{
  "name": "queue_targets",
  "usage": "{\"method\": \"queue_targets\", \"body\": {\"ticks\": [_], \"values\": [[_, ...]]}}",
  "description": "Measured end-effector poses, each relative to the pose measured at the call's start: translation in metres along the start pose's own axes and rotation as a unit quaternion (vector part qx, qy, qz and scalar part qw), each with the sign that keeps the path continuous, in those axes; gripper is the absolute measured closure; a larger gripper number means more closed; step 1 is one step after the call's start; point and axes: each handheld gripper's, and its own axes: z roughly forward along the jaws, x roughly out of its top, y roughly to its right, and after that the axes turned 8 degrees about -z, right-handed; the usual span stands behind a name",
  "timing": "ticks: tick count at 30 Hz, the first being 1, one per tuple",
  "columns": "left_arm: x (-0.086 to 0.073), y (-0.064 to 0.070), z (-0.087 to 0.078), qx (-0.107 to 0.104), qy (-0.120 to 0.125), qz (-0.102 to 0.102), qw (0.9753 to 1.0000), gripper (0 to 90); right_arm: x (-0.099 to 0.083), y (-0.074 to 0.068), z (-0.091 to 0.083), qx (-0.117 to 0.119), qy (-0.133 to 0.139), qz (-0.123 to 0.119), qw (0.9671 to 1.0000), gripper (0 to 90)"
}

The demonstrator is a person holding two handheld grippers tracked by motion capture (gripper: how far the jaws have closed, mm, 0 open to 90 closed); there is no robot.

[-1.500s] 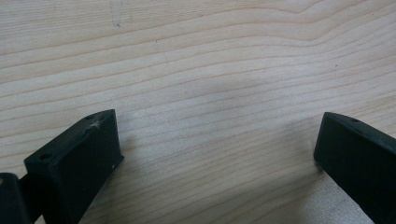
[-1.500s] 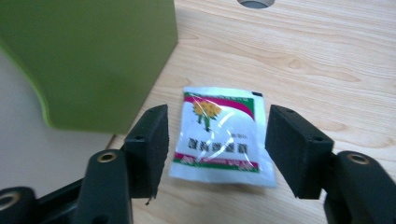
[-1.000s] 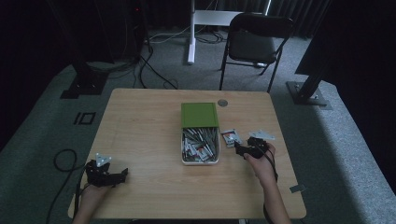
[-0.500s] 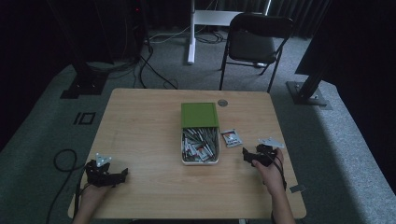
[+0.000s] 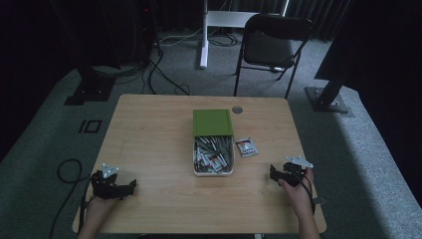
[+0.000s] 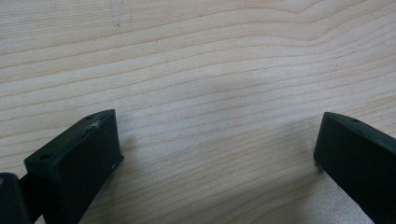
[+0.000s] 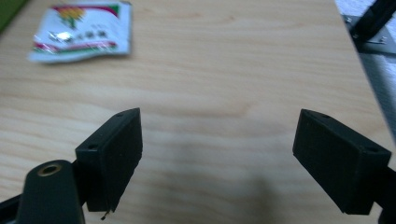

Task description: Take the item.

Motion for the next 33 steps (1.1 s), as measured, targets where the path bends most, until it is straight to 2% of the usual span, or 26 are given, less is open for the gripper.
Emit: {"method": "queue_targets", "body": {"ticks": [2,7,9,12,16,23,27,33], "values": [[0.000,0.000,0.000,0.000,0.000,0.000,1.0000,1.3,-0.004,0.002,-0.002,-0.002,0.000,0.004,1.0000,15.8],[0.000,0.000,0.000,0.000,0.000,0.000,1.0000,1.3,-0.013,0.003,-0.003,-0.007,-0.009,-0.006,0.9999,15.8],[0.000,0.000,0.000,0.000,0.000,0.000,1.0000,1.3,-0.017,0.002,-0.004,-0.006,-0.009,-0.006,0.9999,15.8],[0.000,0.000,0.000,0.000,0.000,0.000,1.0000,1.3,-0.023,0.000,-0.008,-0.019,-0.013,-0.010,0.9997,15.8],[0.000,0.000,0.000,0.000,0.000,0.000,1.0000,1.4,-0.028,-0.001,-0.011,-0.025,-0.014,-0.008,0.9996,15.8],[0.000,0.000,0.000,0.000,0.000,0.000,1.0000,1.3,-0.035,-0.006,-0.017,-0.026,-0.013,-0.009,0.9995,15.5],[0.000,0.000,0.000,0.000,0.000,0.000,1.0000,1.3,-0.037,-0.008,-0.018,-0.025,-0.015,0.003,0.9996,13.8],[0.000,0.000,0.000,0.000,0.000,0.000,1.0000,1.3,-0.041,-0.009,-0.021,-0.002,-0.023,0.032,0.9992,13.9]]}}
